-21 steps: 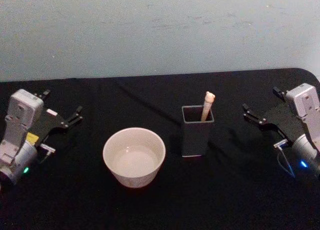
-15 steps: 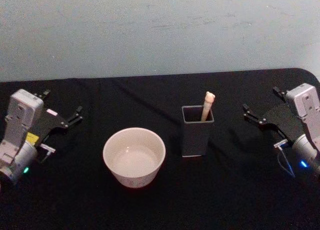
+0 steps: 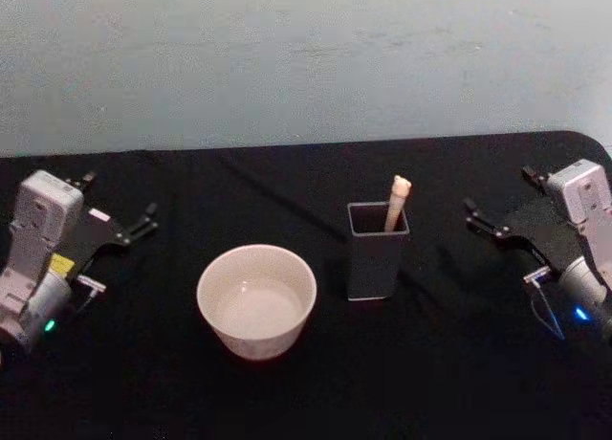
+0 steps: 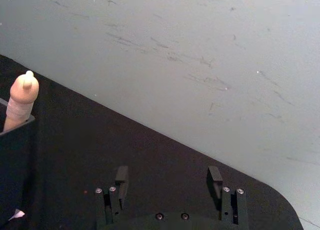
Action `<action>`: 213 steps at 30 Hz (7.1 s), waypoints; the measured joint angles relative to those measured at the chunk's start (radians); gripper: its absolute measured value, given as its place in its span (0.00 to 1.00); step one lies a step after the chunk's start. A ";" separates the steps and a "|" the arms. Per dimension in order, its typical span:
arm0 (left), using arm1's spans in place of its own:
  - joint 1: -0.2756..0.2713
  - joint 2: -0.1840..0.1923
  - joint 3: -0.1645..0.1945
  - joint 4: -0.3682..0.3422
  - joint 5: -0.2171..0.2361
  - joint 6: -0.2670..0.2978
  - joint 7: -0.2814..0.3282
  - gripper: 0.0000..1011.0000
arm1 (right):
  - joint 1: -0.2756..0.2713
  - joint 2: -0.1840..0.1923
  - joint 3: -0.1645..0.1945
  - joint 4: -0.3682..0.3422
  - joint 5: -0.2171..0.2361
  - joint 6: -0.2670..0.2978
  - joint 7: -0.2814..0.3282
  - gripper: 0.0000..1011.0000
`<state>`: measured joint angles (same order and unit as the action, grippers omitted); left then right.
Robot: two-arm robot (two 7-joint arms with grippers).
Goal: Pick up the stirring spoon with one hand, stir inside the cup, then place it back in its original position.
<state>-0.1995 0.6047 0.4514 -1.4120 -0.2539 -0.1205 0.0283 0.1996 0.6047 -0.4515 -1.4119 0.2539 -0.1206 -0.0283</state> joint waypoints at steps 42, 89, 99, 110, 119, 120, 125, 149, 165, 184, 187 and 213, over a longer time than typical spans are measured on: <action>0.000 0.000 0.000 0.000 0.000 0.000 0.000 0.99 | -0.183 0.087 0.141 -0.241 0.236 0.078 0.272 0.99; 0.000 0.000 0.000 0.000 0.000 0.000 0.000 0.99 | 0.020 -0.149 0.107 -0.085 0.179 0.200 0.409 0.99; 0.000 0.000 0.000 0.000 0.000 0.000 0.000 0.99 | 0.043 -0.171 0.109 -0.057 0.169 0.216 0.421 0.99; 0.000 0.000 0.000 0.000 0.000 0.000 0.000 0.99 | 0.047 -0.176 0.114 -0.057 0.176 0.237 0.421 0.99; 0.000 0.000 0.000 0.000 0.000 0.000 0.000 0.99 | 0.046 -0.175 0.114 -0.058 0.177 0.235 0.421 0.99; 0.000 0.000 0.000 0.000 0.000 0.000 0.000 0.99 | 0.046 -0.175 0.114 -0.058 0.177 0.235 0.421 0.99; 0.000 0.000 0.000 0.000 0.000 0.000 0.000 0.99 | 0.046 -0.175 0.114 -0.058 0.177 0.234 0.420 0.99; 0.000 0.000 0.000 0.000 0.000 0.000 0.000 0.99 | 0.045 -0.174 0.114 -0.059 0.177 0.231 0.420 0.42; 0.000 0.000 0.000 0.000 0.000 0.000 0.000 0.99 | 0.045 -0.174 0.114 -0.058 0.177 0.231 0.420 0.21; 0.000 0.000 0.000 0.000 0.000 0.000 0.000 0.99 | 0.029 -0.156 0.136 -0.125 0.280 0.312 0.439 0.21; 0.000 0.000 0.000 0.000 0.000 0.000 0.000 0.99 | 0.027 -0.148 0.142 -0.142 0.308 0.325 0.438 0.21; 0.000 0.000 0.000 0.000 0.000 0.000 0.000 0.99 | 0.050 -0.114 0.178 -0.281 0.462 0.359 0.384 0.21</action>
<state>-0.1995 0.6047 0.4514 -1.4120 -0.2539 -0.1205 0.0283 0.2491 0.4908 -0.2734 -1.6927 0.7163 0.2381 0.3561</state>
